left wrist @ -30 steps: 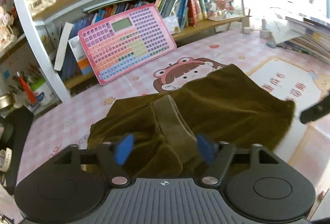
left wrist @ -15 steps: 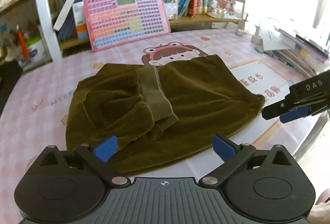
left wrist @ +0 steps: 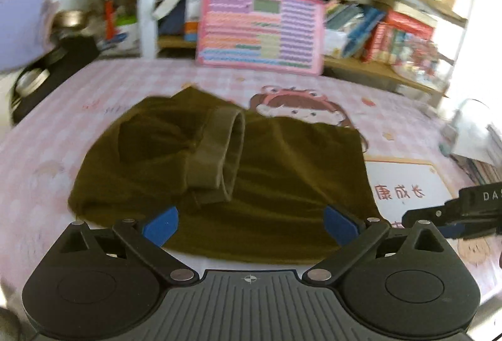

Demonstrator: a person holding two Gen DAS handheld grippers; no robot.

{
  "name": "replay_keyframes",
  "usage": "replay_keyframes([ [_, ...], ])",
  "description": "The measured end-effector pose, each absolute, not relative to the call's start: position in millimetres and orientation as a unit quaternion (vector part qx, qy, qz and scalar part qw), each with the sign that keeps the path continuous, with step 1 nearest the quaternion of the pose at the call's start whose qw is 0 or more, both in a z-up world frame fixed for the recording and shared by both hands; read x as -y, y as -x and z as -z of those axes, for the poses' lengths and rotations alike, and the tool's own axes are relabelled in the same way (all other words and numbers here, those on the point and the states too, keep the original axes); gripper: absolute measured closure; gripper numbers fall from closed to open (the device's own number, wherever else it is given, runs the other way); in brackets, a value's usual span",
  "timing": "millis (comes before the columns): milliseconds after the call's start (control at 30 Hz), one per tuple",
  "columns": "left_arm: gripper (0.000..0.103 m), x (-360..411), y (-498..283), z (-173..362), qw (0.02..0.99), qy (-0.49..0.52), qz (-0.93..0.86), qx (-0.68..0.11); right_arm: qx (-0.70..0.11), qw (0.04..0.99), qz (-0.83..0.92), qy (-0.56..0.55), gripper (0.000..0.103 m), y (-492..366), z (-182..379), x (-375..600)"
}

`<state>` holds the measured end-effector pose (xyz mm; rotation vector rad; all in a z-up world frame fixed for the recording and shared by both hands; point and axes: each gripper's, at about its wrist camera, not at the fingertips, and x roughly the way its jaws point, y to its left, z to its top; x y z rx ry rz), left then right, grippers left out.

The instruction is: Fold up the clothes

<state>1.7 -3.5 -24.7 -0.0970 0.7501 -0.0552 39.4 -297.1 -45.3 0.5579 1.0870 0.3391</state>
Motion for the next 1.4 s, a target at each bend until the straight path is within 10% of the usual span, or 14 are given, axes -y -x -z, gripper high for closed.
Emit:
replay_keyframes([
  [800,0.003,106.2,4.6,33.3,0.885,-0.089,0.107,-0.443,-0.572,0.698,-0.234,-0.362,0.068,-94.3,90.4,309.4],
  [867,0.003,116.8,2.1,39.0,0.881,-0.128,0.118,-0.441,-0.576,0.695,-0.233,-0.363,0.086,-98.4,92.8,306.1],
  [1033,0.006,140.0,-2.0,55.7,0.867,-0.236,0.121,-0.423,-0.568,0.695,-0.245,-0.367,0.093,-101.1,84.8,306.7],
  [1400,0.067,168.4,-22.7,68.5,0.855,-0.325,0.113,-0.387,-0.543,0.7,-0.277,-0.372,0.093,-106.1,63.2,303.9],
])
